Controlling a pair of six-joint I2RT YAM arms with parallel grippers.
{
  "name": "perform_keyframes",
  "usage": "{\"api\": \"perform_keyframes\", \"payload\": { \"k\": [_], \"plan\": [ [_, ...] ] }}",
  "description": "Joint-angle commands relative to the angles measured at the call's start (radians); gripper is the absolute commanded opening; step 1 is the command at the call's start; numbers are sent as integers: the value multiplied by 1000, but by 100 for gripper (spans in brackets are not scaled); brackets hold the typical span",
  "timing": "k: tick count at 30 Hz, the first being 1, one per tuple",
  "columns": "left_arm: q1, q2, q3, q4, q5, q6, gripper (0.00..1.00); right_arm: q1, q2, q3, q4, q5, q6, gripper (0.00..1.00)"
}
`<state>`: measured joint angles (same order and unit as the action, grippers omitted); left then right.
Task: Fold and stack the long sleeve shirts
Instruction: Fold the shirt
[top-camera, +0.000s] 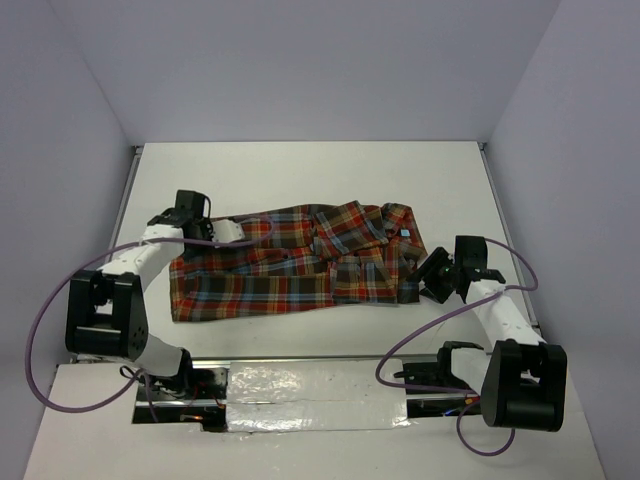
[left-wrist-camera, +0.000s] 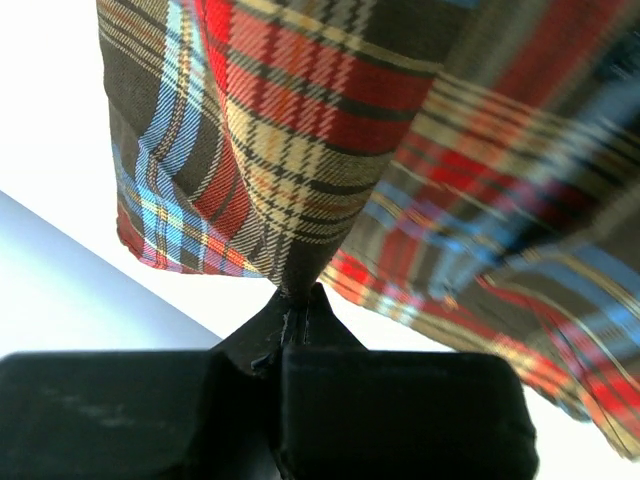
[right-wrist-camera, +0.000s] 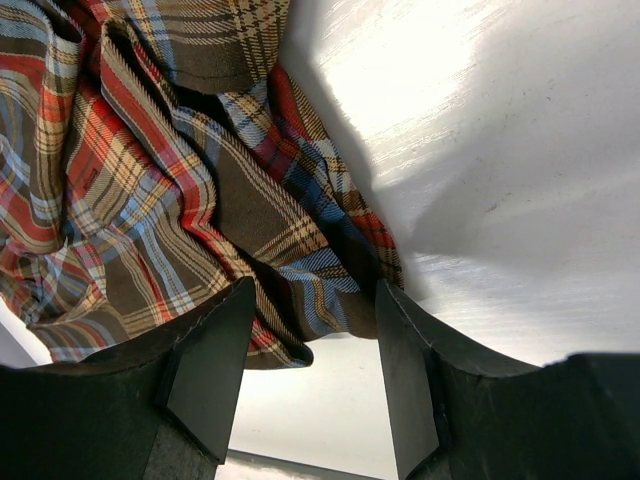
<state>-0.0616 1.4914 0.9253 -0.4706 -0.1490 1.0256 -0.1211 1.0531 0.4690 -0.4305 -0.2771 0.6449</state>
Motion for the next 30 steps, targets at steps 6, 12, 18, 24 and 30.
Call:
{"api": "perform_keyframes", "payload": {
  "k": [6,12,18,24,30],
  "plan": [
    [-6,10,-83,-11,3,-2,6,3,-1,-6,33,-19,-17,60],
    [-3,159,-22,130,-126,-68,34,3,28,-6,39,-20,-14,61],
    [-3,149,35,30,-51,-46,70,3,44,-27,74,-24,2,56],
    [58,37,220,-234,223,19,99,3,71,-44,111,-8,25,25],
    [259,148,570,-490,650,-126,99,3,130,-7,118,19,13,0]
  ]
}}
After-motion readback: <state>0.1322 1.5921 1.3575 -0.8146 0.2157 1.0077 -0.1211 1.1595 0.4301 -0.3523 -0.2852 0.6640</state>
